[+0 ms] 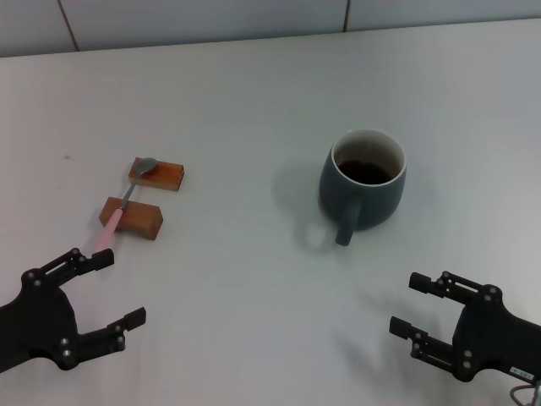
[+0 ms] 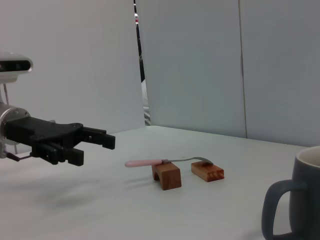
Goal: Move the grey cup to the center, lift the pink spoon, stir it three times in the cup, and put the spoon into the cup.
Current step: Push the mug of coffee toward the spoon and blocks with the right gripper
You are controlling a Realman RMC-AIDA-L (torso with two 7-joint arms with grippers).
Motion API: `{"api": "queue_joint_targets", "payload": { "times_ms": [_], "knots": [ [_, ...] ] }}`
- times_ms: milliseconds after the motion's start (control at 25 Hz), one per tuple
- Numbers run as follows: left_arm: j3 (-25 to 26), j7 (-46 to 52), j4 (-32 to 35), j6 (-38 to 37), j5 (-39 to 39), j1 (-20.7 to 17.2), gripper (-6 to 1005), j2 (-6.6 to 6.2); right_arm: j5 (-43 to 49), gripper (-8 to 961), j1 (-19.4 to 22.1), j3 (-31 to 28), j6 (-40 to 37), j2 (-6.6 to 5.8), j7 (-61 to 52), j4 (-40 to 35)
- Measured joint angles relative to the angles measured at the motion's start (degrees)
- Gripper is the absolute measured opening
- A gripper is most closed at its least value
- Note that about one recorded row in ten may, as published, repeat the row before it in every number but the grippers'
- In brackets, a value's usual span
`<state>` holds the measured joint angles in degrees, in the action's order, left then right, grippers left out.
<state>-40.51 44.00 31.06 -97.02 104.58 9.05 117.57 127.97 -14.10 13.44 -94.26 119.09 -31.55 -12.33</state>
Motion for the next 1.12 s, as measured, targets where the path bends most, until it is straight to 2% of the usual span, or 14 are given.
{"api": "queue_joint_targets", "payload": {
  "times_ms": [1120],
  "knots": [
    [-0.5,0.4,0.1,-0.1,1.0,0.8,862,-0.05,0.0,559,0.1,-0.1,-0.1,0.00,0.0,0.1]
  ]
}}
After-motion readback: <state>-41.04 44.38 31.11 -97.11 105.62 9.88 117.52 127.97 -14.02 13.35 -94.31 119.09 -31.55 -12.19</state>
